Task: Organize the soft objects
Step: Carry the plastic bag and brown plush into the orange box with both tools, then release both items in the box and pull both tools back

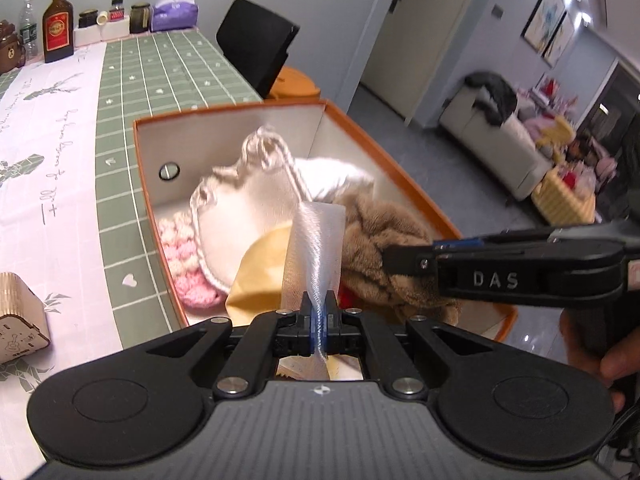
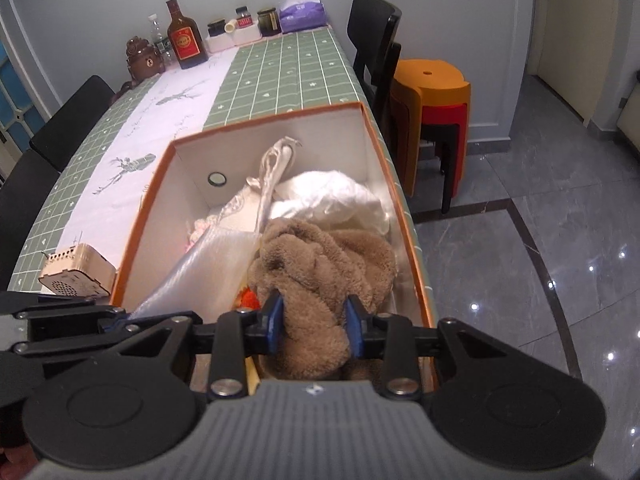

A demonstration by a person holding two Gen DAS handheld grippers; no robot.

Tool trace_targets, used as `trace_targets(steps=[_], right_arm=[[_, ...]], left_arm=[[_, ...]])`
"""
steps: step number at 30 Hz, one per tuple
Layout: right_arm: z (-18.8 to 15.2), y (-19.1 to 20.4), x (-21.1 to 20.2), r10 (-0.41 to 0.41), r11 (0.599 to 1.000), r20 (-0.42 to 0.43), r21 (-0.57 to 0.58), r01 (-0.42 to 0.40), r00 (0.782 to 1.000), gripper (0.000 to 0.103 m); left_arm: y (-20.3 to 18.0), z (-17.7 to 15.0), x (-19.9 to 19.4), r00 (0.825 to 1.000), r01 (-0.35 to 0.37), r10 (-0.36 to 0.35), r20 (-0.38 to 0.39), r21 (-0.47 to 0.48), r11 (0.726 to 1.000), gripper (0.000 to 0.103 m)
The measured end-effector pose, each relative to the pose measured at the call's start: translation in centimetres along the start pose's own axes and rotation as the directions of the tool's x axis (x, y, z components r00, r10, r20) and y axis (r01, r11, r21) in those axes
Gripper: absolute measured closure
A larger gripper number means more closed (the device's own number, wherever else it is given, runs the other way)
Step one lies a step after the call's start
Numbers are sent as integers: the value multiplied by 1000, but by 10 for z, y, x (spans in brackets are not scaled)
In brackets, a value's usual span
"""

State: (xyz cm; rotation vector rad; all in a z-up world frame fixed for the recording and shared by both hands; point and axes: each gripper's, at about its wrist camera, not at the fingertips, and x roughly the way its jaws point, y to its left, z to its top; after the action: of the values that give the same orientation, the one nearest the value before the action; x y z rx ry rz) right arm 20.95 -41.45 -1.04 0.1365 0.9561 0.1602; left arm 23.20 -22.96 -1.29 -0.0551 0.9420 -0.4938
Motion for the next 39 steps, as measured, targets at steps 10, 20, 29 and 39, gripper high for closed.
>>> trace_targets(steps=[10,20,29,39], right_arm=[[-2,8,8,-33,998,-11,-55,32,999,58],[8,33,-36,-43,990,80,-128,53,996,42],[1,82,-122,0,982,343,-175,64,939,26],[-77,149,-174,138,958,564,-285,36,814,17]], left_arm=[[-4,-7,1,998,-51,52,-22,53,997,81],[-2,0,-50,996,-41,35,81,71,997,48],[4,-14,-138,949,-139,102,297,105,985,41],[6,-85,-216,793,-310,201,575,97,946,35]])
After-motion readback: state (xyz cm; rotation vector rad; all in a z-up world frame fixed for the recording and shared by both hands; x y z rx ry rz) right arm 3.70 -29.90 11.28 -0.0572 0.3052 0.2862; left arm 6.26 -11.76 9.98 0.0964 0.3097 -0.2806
